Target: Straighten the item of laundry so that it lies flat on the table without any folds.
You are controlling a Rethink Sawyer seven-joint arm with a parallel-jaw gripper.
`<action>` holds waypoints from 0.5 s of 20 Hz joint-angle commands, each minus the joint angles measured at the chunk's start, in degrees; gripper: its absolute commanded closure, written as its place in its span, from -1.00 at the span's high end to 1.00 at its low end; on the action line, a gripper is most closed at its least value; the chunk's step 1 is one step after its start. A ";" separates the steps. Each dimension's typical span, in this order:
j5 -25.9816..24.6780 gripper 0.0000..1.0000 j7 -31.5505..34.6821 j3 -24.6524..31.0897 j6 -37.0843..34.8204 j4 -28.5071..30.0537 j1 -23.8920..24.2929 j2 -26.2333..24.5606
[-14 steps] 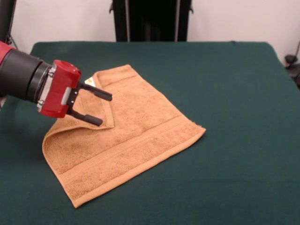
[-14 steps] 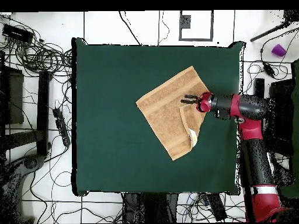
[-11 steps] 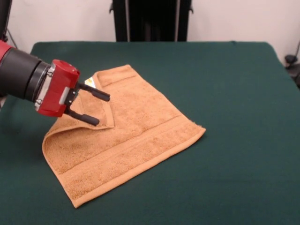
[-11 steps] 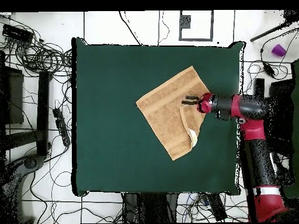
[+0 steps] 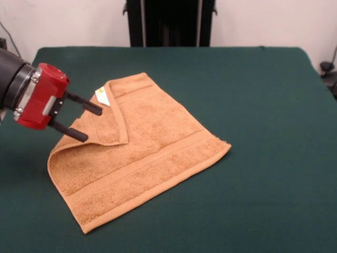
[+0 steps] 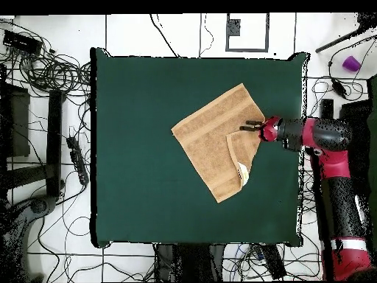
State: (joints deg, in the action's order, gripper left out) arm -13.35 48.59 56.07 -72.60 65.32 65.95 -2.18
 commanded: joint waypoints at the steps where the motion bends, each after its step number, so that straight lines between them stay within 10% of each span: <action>1: 4.69 1.00 5.97 -2.27 1.56 -9.40 -7.77 -3.77; 10: 9.65 1.00 -0.01 1.64 -0.52 -33.38 -18.89 -14.92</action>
State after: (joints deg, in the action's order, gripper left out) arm -7.02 48.59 56.47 -72.59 44.31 53.51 -7.92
